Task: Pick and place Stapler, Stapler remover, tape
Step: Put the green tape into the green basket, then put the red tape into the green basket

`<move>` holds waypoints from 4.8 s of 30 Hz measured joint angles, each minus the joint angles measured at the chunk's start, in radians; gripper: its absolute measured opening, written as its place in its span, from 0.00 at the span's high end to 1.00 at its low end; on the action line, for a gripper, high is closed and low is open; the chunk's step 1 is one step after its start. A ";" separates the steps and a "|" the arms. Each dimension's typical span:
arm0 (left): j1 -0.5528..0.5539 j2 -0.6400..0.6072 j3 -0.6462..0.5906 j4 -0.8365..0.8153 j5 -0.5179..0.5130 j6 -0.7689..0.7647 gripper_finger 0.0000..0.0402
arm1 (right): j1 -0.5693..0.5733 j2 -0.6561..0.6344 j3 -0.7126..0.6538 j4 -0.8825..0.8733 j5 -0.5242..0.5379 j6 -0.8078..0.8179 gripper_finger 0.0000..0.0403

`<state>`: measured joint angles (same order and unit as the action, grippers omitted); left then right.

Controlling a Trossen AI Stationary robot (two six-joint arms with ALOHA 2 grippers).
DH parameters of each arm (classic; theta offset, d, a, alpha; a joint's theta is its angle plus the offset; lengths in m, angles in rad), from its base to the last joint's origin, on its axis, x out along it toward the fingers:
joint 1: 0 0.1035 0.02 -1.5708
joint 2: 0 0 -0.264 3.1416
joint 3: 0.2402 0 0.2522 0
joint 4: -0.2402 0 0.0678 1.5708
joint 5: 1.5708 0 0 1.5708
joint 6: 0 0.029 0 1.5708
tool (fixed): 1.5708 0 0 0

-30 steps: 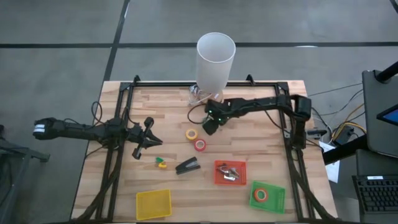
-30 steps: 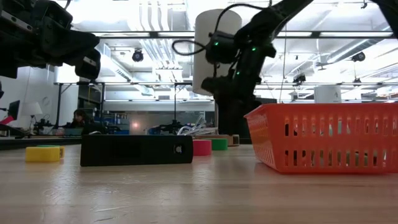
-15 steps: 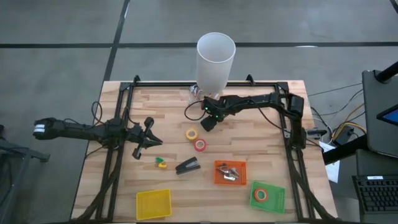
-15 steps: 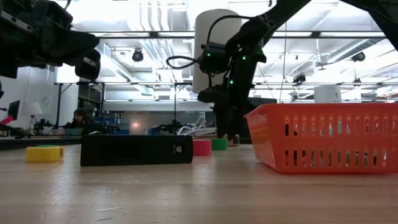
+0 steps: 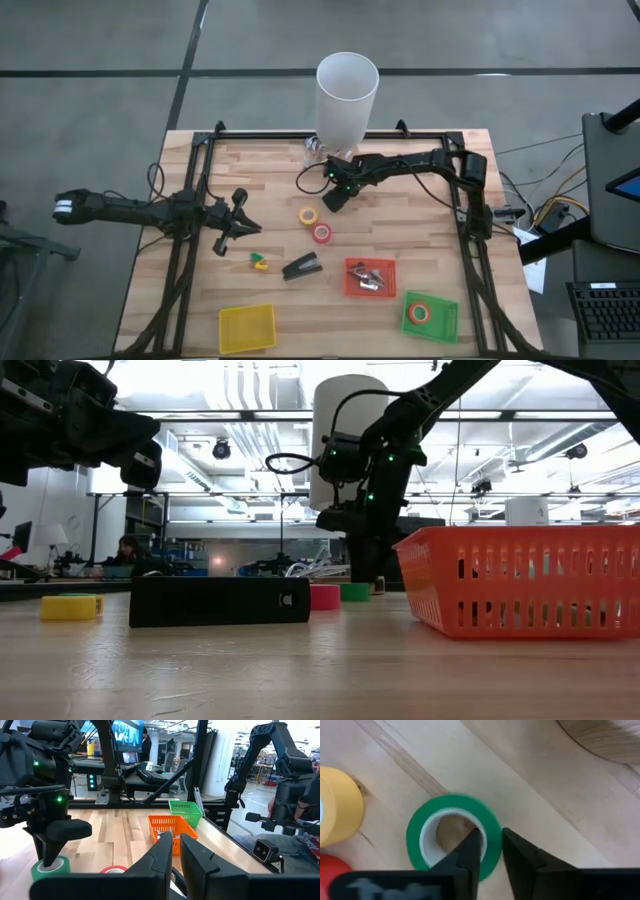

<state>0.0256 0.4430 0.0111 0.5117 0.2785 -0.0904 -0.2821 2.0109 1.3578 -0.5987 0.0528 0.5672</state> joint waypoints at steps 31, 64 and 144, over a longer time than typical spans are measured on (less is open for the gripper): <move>0.000 0.000 0.000 -0.014 0.000 0.000 0.90 | 0.351 -0.373 -0.042 -0.393 0.002 0.164 0.92; 0.000 0.000 0.000 -0.041 0.000 0.000 0.90 | 1.265 -0.326 -0.137 -0.476 0.110 1.185 0.91; 0.000 0.000 0.000 -0.042 0.000 0.000 0.90 | 0.577 -0.358 -0.148 -0.076 0.221 0.302 0.70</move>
<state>0.0255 0.4427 0.0110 0.4702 0.2783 -0.0902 0.2945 1.6531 1.2095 -0.6745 0.2741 0.8689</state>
